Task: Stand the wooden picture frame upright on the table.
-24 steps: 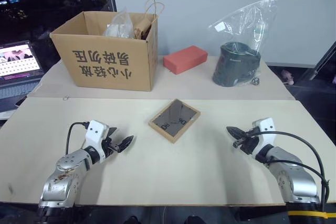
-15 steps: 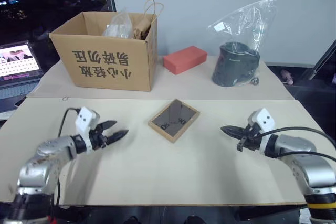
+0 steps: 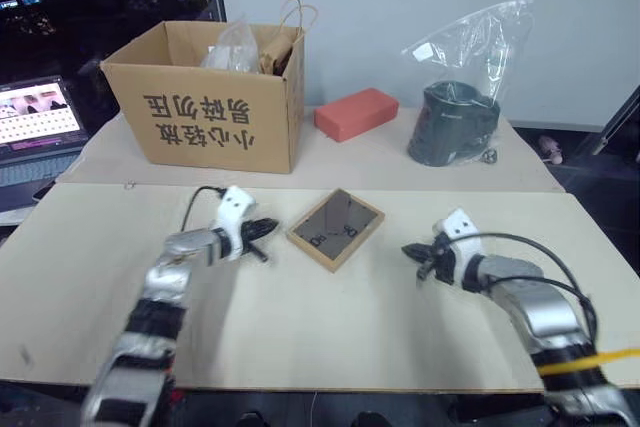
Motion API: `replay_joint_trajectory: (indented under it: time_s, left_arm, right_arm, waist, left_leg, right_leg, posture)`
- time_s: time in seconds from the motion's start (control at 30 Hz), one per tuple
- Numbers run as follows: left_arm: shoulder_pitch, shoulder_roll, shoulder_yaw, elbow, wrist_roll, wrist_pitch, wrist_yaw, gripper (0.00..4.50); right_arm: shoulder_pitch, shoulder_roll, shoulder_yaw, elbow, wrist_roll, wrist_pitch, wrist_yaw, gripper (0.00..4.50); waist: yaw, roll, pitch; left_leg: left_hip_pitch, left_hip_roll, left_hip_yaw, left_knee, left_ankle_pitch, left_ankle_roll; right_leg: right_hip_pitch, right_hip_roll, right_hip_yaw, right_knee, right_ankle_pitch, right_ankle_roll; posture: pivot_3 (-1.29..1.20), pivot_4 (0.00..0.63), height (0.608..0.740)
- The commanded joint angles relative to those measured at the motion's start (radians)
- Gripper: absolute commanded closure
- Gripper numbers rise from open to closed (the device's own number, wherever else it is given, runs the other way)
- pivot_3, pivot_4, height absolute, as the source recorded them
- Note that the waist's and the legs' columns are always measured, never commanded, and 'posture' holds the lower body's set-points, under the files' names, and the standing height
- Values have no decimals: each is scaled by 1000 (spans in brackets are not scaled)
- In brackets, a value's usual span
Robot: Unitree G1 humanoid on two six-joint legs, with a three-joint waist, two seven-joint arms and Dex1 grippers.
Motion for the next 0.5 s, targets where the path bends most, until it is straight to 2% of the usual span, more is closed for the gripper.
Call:
replay_joint_trajectory:
  time_s: [0.03, 0.13, 0.2, 0.33, 0.5]
  left_arm:
    - [-103, -51, -19, 206, 85, -125, 62, 4459]
    - [-173, -100, -12, 350, 106, -165, 90, 4459]
    - [-190, -128, -23, 375, 97, -156, 14, 4459]
    - [-109, -128, -85, 209, 52, -43, -228, 4459]
    - [79, -15, -174, -134, 25, 148, -395, 4459]
  right_arm:
    - [-95, 53, 22, 111, -52, -44, -39, 4500]
    - [-168, 107, 24, 216, -68, -75, -59, 4500]
    - [-214, 134, 34, 290, -87, -112, -57, 4500]
    - [-287, 165, 44, 389, -98, -165, -16, 4500]
    - [-270, 182, 102, 318, -100, -132, 89, 4500]
  waist:
    - [-4, 0, 0]
    - [-5, 0, 0]
    - [-4, 0, 0]
    - [-5, 0, 0]
    - [-13, 2, -1]
  left_leg:
    - [0, 0, 0, -1, 0, 0]
    - [0, 0, -1, -4, 0, 0]
    - [0, -1, -1, -4, 0, 0]
    - [0, -1, -2, -4, 1, -1]
    - [1, -1, -4, -5, 1, -1]
  right_leg:
    - [-1, 0, 0, 0, 0, -1]
    - [-1, 0, 0, 0, 1, -1]
    - [-1, 0, -1, 0, 1, -1]
    - [1, 0, -1, 0, 1, -1]
    - [1, 0, -3, 1, 0, -2]
  posture:
    - [0, 150, 716]
    - [0, 150, 716]
    - [0, 150, 716]
    - [0, 150, 716]
    - [0, 150, 716]
